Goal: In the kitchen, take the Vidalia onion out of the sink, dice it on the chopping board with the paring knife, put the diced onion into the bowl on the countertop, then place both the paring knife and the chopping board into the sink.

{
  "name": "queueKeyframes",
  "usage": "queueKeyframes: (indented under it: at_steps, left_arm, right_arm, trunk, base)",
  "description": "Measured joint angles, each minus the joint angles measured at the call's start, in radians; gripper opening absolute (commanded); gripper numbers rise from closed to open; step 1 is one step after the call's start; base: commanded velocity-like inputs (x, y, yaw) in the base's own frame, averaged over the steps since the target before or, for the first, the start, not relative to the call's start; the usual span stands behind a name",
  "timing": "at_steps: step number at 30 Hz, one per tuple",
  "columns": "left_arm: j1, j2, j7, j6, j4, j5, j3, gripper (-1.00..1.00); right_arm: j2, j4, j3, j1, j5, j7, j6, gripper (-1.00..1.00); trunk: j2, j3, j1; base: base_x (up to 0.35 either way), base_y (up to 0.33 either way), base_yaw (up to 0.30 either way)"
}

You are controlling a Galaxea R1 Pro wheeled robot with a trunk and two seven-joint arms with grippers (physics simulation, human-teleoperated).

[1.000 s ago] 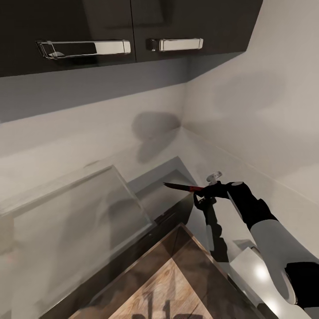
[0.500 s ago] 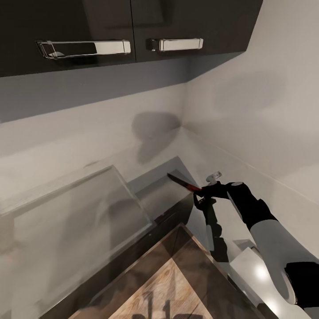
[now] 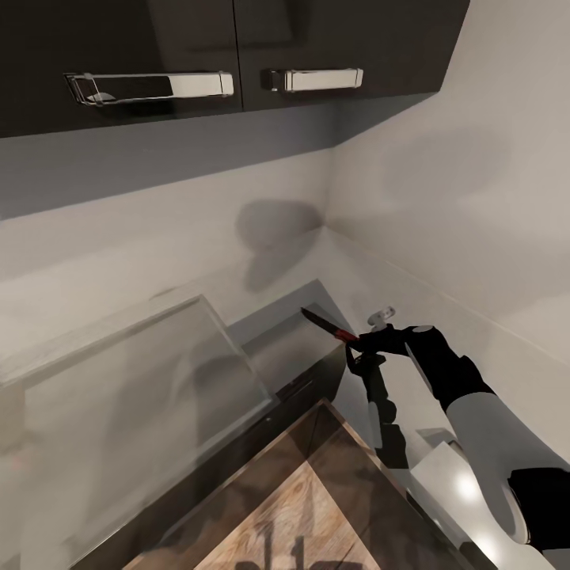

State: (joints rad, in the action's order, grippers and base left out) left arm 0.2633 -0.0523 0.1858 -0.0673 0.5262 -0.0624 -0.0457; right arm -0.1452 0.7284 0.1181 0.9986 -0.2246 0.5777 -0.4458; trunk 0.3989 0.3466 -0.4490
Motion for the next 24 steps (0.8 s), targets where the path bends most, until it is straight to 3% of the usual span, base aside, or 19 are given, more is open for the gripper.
queueKeyframes:
  at_steps: [24]
  left_arm:
    - [0.0,0.001,0.0,0.0,0.001,0.0,0.0,1.0]
  right_arm:
    - [0.006,-0.058,0.001,0.0,-0.015,-0.002,0.005,-1.0]
  trunk:
    - [-0.001,-0.033,0.0]
  base:
    - [0.0,0.0,0.0]
